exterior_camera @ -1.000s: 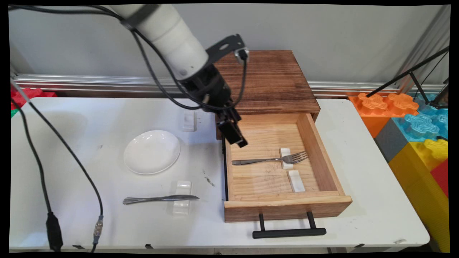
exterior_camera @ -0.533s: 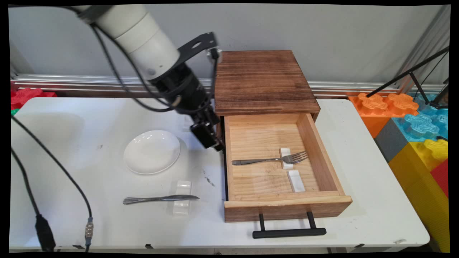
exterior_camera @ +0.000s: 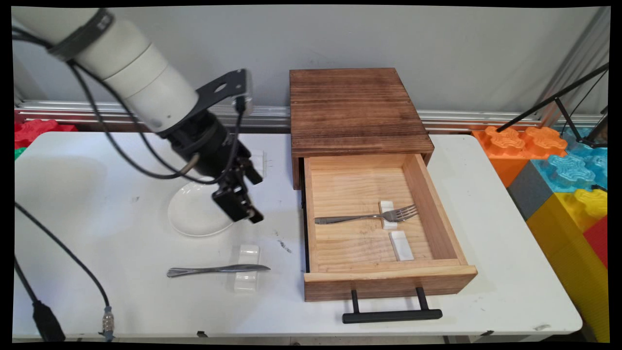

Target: Pick up the knife from the right of the white plate

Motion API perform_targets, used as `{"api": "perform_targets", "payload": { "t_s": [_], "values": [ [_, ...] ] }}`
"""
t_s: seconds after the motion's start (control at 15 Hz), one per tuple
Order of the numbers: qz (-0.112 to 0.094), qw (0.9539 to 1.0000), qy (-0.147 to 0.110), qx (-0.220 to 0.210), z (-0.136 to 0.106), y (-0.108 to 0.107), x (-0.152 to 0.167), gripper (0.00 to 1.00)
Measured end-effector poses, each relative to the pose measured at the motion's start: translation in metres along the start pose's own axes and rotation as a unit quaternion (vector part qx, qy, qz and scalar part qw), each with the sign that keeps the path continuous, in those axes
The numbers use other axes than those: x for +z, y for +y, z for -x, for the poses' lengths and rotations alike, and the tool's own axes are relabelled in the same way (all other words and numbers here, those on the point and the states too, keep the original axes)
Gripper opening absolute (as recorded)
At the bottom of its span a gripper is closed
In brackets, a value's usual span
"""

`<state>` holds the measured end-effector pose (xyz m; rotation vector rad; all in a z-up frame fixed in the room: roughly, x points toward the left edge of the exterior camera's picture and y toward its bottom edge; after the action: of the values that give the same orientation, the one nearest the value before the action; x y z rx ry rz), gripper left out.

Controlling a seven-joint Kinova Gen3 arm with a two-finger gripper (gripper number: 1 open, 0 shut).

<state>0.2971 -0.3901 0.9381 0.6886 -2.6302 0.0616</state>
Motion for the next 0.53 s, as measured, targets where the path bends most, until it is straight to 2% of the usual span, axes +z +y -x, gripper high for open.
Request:
{"api": "perform_targets", "payload": {
  "t_s": [0.53],
  "values": [
    [0.000,0.9996,-0.021,0.021,0.055,0.009,0.017,1.00]
  ]
}}
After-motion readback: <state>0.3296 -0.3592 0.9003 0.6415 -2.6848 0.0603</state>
